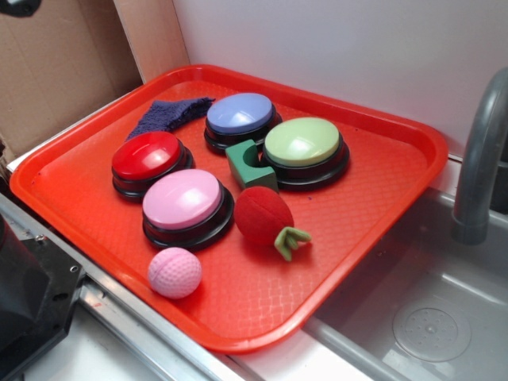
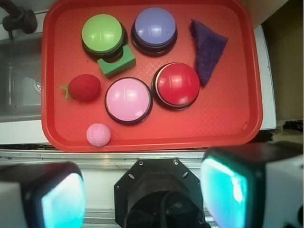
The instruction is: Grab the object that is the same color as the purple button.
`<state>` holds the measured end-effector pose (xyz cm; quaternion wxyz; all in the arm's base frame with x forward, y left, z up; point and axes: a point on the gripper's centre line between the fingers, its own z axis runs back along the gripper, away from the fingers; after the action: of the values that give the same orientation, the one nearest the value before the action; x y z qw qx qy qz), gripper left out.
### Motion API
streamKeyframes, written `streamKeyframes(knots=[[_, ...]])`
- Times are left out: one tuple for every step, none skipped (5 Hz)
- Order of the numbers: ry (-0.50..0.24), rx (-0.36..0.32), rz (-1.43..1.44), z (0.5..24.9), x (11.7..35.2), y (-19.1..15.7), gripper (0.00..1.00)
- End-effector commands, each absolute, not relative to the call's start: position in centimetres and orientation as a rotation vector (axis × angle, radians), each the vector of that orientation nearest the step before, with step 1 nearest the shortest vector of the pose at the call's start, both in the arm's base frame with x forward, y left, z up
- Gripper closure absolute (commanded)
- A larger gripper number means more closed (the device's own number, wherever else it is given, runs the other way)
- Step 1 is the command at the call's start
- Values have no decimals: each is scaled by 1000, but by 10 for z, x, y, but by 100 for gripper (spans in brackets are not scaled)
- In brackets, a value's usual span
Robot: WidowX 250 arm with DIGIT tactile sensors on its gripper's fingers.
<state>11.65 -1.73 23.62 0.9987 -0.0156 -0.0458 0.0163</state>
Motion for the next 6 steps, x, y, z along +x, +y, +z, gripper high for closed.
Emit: streamKeyframes(knots=[[-92, -31, 33, 236, 116, -17, 0], [-79, -59, 166, 218, 128, -3, 0], [-101, -42, 360, 205, 139, 21, 0], [-120, -25, 556, 183, 164, 42, 0], [-137, 8, 741, 162, 187, 65, 0], [-147, -21, 833, 141, 205, 86, 0]])
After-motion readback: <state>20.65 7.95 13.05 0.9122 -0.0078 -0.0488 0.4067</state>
